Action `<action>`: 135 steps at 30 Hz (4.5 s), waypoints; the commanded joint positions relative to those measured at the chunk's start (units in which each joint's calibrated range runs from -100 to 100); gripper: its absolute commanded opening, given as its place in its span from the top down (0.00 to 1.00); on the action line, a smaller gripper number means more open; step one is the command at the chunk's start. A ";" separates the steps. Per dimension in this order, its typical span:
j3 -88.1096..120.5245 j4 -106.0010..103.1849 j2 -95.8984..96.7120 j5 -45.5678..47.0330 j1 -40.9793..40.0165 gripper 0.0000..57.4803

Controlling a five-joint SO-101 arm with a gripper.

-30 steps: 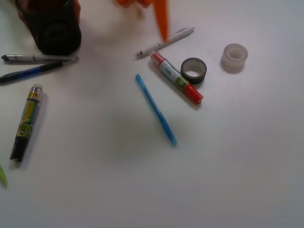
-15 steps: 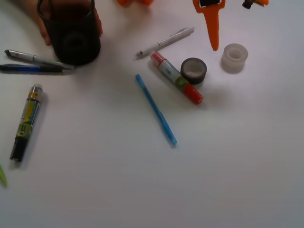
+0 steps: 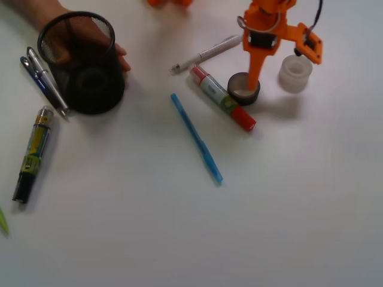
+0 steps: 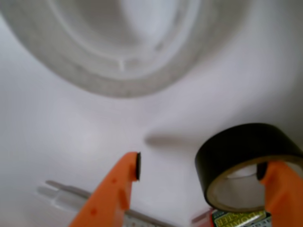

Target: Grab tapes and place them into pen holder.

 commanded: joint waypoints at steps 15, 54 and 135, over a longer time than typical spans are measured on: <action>-5.70 -0.08 5.76 -2.54 -0.37 0.86; -6.06 13.04 -27.22 19.10 52.71 0.99; -42.29 11.47 22.50 -4.98 -6.65 0.37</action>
